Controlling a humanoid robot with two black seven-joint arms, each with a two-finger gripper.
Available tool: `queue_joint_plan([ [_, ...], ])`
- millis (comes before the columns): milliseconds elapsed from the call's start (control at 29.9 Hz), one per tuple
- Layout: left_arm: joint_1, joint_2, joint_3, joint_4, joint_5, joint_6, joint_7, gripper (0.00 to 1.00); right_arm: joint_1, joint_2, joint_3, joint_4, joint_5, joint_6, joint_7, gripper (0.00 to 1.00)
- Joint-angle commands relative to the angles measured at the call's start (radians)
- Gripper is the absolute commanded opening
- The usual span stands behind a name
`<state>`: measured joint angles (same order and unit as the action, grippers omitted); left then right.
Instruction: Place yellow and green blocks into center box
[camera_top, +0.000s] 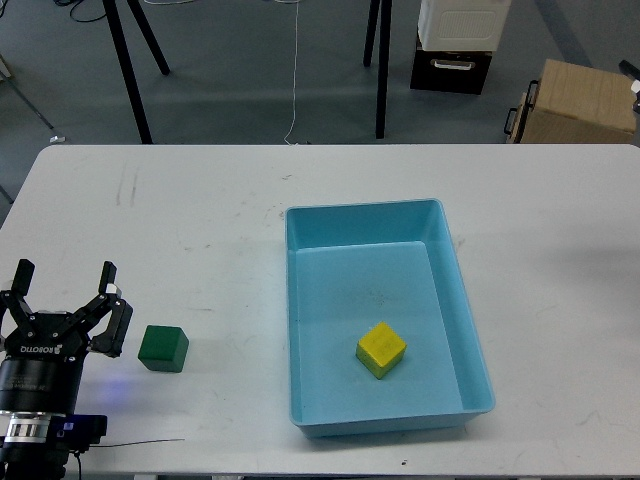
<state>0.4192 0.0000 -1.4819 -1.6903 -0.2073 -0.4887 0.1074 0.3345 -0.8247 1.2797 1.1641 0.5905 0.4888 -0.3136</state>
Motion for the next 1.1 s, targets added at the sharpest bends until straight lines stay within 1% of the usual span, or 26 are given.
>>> queue_joint_plan([
  [0, 0.000, 0.000, 0.000, 0.000, 0.000, 0.000, 0.000, 1.00, -0.237, 0.059, 0.174, 0.106, 0.006, 0.000, 0.018, 1.00],
  [100, 0.000, 0.000, -0.001, -0.002, 0.002, 0.000, -0.002, 1.00, -0.421, 0.156, 0.288, 0.201, 0.008, 0.000, 0.019, 1.00],
  [200, -0.004, 0.000, -0.004, -0.006, 0.002, 0.000, -0.002, 1.00, -0.561, 0.277, 0.366, 0.262, 0.008, 0.000, 0.034, 1.00],
  [301, -0.007, 0.000, -0.004, -0.008, 0.002, 0.000, -0.002, 1.00, -0.646, 0.369, 0.397, 0.293, 0.014, 0.000, 0.047, 1.00],
  [468, -0.008, 0.000, -0.015, -0.011, -0.003, 0.000, -0.006, 1.00, -0.744, 0.486, 0.391, 0.342, 0.020, 0.000, 0.047, 1.00],
  [601, -0.007, 0.000, -0.011, -0.012, -0.003, 0.000, -0.012, 1.00, -0.762, 0.516, 0.383, 0.361, 0.020, 0.000, 0.047, 1.00],
  [768, -0.023, 0.000, -0.009, -0.011, -0.003, 0.000, -0.015, 1.00, -0.766, 0.516, 0.366, 0.362, 0.018, 0.000, 0.047, 1.00],
  [902, -0.030, 0.000, -0.020, -0.011, -0.003, 0.000, -0.012, 1.00, -0.766, 0.510, 0.317, 0.361, 0.017, 0.000, 0.047, 1.00],
  [1069, -0.086, 0.000, -0.084, 0.007, 0.000, 0.000, -0.008, 1.00, -0.766, 0.506, 0.293, 0.358, 0.017, 0.000, 0.051, 1.00],
])
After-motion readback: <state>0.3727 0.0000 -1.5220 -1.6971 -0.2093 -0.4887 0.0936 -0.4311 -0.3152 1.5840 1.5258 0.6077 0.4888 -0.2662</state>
